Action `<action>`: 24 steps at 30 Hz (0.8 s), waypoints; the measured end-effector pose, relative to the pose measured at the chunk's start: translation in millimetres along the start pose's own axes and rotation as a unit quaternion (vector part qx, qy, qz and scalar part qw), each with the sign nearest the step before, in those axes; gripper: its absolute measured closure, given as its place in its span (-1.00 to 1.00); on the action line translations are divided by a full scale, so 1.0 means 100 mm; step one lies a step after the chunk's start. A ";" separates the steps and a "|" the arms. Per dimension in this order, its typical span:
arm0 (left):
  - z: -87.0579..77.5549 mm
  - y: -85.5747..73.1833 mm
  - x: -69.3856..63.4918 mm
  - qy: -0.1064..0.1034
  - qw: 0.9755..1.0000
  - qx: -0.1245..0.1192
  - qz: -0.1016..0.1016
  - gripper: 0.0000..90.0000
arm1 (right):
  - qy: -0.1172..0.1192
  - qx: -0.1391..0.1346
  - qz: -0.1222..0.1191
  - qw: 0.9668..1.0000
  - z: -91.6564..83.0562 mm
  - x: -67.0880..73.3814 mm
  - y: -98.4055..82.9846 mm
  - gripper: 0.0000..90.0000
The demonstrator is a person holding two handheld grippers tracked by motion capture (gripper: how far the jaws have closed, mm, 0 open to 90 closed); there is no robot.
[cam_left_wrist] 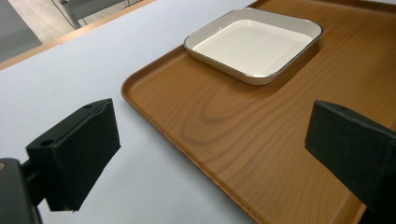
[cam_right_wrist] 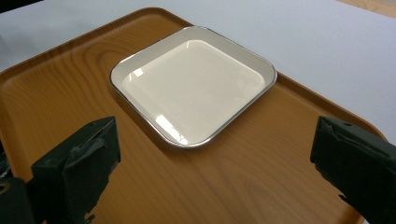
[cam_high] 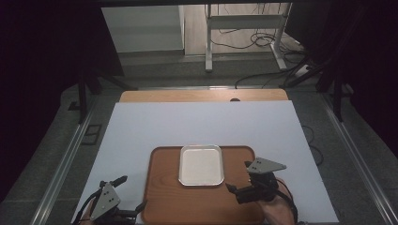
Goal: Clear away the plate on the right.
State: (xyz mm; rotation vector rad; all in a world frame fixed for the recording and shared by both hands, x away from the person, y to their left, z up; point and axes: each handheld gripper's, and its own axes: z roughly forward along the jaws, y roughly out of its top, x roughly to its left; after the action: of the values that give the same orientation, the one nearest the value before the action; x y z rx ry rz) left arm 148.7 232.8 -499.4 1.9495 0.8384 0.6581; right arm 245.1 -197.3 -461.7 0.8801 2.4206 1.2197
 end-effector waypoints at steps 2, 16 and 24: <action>0.00 0.00 0.00 0.000 1.000 0.000 0.000 -0.94 | -0.002 -0.002 -0.001 1.000 -0.03 -0.02 -0.02 -1.00; 0.00 0.00 0.00 0.001 1.000 0.000 0.000 -0.94 | -0.031 -0.001 0.000 1.000 -0.18 -0.11 -0.11 -1.00; 0.00 0.00 0.00 0.001 1.000 0.001 0.000 -0.94 | -0.059 -0.005 0.000 0.998 -0.28 -0.13 -0.16 -1.00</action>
State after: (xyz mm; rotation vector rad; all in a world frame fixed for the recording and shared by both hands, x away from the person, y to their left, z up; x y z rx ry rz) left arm 149.0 232.6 -499.5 1.9503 0.8412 0.6590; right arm 234.9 -230.7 -457.5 0.9212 2.3212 1.1444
